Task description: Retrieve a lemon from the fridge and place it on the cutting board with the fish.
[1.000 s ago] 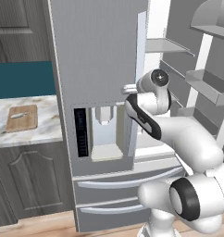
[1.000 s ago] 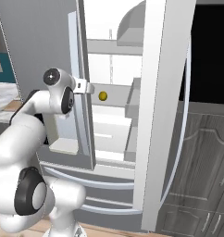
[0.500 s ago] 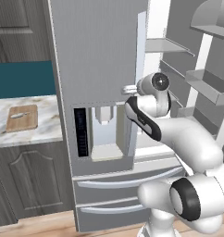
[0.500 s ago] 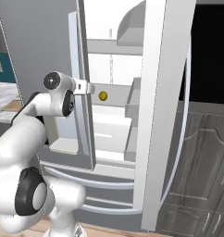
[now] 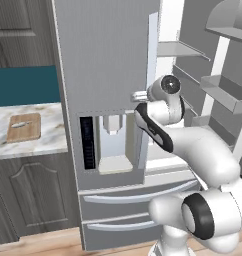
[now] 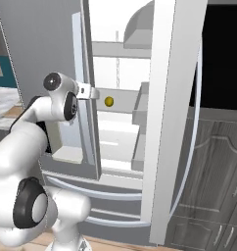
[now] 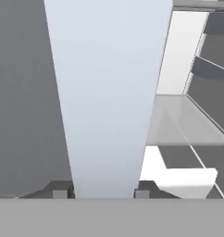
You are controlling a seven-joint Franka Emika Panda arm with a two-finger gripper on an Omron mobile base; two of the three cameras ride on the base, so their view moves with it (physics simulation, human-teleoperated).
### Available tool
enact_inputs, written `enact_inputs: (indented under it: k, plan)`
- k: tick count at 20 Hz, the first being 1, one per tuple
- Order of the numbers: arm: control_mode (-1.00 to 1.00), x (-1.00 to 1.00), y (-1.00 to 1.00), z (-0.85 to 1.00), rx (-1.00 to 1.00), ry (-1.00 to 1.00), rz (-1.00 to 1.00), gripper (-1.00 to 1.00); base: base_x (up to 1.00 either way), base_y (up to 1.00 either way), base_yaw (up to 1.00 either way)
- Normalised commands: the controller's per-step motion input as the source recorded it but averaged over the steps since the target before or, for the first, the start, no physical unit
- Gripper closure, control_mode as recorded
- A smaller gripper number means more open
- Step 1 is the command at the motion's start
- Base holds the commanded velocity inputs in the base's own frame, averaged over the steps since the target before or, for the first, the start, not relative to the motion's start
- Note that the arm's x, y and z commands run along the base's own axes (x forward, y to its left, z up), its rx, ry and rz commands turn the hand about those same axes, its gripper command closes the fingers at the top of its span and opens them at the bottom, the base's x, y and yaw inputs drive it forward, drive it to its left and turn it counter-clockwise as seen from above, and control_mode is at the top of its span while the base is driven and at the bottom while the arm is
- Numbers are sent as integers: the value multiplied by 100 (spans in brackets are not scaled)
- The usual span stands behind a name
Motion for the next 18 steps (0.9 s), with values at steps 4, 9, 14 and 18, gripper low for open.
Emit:
enact_inputs:
  k: [4,9,14,18]
  plan:
    - [-100,-73,4,17,0,4,-8,100,0,0,0]
    - [-100,-81,35,2,0,2,-10,100,0,0,0]
    - [-100,-77,79,0,-1,0,-21,100,0,0,0]
    - [-100,-79,81,0,0,4,-14,100,0,0,0]
